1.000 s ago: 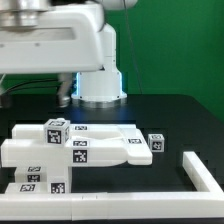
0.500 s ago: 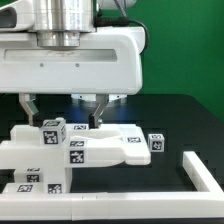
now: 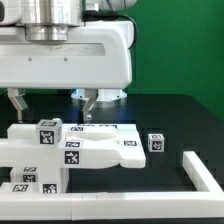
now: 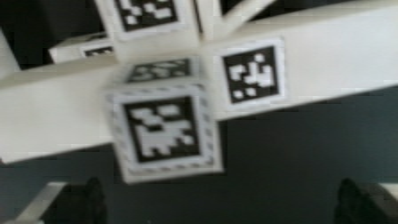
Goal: Assemble chair
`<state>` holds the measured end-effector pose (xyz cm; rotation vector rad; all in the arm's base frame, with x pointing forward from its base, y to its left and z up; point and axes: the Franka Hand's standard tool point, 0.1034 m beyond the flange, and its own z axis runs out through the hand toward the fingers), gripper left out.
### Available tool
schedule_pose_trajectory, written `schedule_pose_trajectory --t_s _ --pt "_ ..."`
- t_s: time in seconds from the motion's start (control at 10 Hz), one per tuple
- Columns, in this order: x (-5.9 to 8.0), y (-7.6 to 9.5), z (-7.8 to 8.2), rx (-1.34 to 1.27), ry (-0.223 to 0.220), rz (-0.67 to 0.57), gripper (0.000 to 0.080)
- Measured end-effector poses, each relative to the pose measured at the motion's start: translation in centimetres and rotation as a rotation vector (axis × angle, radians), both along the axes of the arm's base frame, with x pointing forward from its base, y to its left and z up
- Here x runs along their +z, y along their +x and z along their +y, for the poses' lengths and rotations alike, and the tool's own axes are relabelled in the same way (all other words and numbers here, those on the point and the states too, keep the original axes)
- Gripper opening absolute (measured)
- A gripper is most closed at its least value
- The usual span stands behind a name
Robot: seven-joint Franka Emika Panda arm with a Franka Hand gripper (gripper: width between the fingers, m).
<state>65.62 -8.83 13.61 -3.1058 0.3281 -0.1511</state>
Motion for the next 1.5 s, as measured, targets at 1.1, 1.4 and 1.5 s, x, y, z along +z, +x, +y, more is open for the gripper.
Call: schedule_pose_trajectory --t_s 1.1,1.4,1.5 --pt "-0.8 -1.3 -0.3 -0.243 0.044 0.069 0.0276" --pt "-0.8 -1.2 -1.0 -0.521 0.057 0.068 0.0276" --pt "-0.8 -1.0 -1.3 -0.664 0.062 0.068 0.0276"
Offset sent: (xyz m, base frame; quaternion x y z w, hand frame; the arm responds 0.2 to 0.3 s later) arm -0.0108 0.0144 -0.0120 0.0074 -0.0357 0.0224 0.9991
